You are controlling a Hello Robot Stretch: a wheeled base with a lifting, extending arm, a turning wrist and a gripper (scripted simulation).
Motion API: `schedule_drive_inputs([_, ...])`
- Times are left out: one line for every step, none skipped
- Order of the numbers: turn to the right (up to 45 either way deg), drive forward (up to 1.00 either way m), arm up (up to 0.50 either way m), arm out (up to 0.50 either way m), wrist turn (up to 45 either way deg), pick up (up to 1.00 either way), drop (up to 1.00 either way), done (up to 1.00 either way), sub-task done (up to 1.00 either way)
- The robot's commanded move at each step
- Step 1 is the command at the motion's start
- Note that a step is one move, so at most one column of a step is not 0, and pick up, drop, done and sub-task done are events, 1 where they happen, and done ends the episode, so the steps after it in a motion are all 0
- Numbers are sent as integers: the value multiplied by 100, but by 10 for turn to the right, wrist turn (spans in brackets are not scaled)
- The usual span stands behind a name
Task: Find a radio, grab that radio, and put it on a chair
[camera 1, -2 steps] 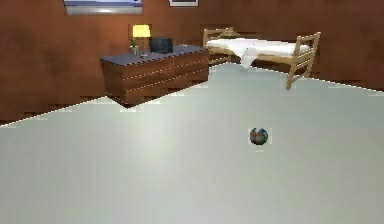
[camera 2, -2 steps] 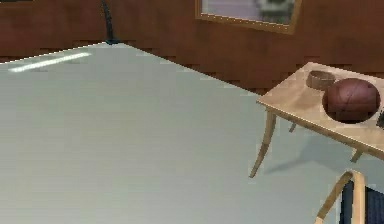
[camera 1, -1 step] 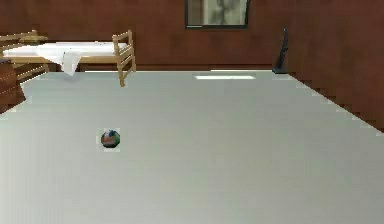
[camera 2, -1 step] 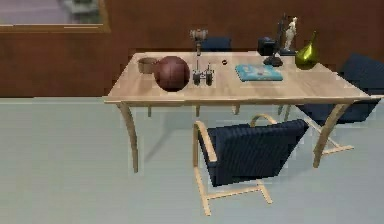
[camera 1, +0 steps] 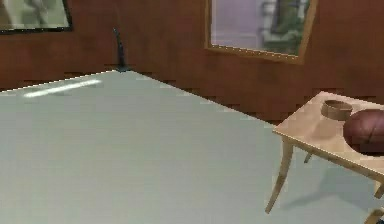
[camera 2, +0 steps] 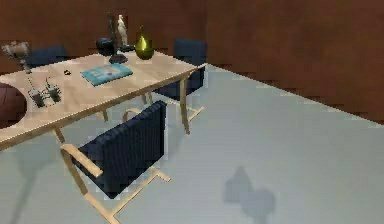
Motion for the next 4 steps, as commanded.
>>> schedule_drive_inputs([0, 65, 0, 0, 0, 0, 0, 0, 0])
schedule_drive_inputs([450, 0, 0, 0, 0, 0, 0, 0, 0])
schedule_drive_inputs([390, 0, 0, 0, 0, 0, 0, 0, 0])
schedule_drive_inputs([0, 55, 0, 0, 0, 0, 0, 0, 0])
